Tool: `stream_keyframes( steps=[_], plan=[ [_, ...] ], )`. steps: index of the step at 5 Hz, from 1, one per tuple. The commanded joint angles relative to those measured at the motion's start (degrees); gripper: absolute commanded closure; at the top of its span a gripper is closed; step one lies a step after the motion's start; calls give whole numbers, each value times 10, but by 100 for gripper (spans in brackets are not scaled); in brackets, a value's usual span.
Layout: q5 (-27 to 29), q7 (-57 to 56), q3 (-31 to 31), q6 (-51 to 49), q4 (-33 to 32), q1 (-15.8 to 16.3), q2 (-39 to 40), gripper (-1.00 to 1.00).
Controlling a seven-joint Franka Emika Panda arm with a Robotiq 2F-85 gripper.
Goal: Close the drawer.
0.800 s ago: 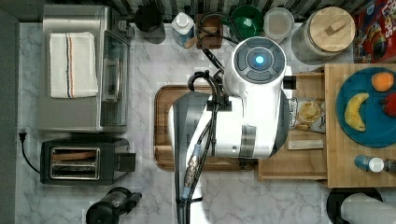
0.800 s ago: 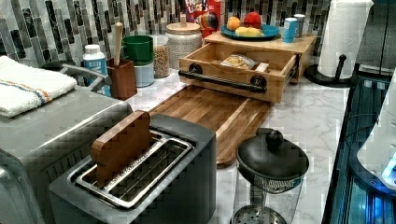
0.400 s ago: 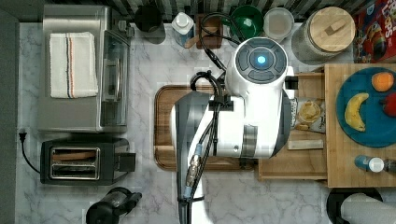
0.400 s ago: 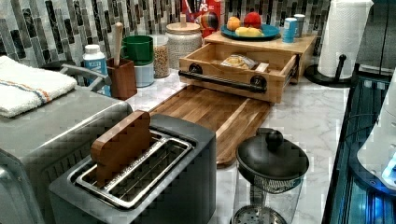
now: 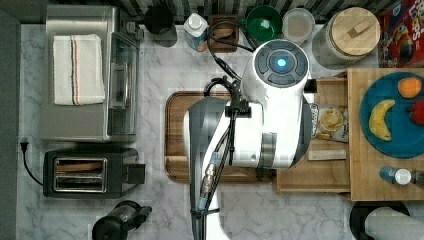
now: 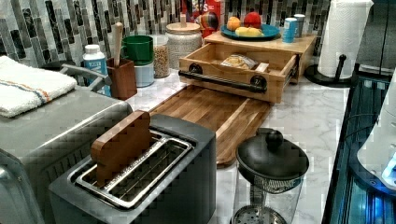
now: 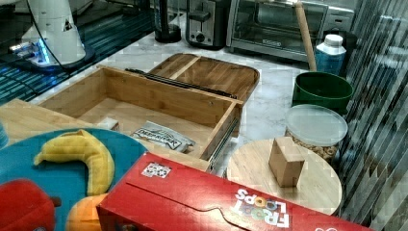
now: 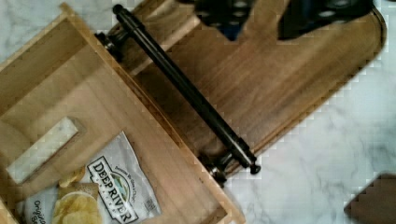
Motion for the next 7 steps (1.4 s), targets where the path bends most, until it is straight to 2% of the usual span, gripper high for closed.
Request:
stream_keyframes(
  steps=[1, 2, 3, 4, 5, 6, 7],
  plan=[
    [9, -137, 44, 73, -105, 46, -40, -100],
    [23, -198, 55, 124, -162, 48, -51, -100],
    [4, -222, 68, 162, -200, 44, -53, -100],
    [6, -266, 68, 211, -238, 35, -52, 16],
    [-17, -293, 53, 242, -252, 41, -24, 100],
    [-27, -322, 63, 295, -267, 12, -2, 100],
    [-8, -333, 56, 314, -257, 11, 27, 100]
  ],
)
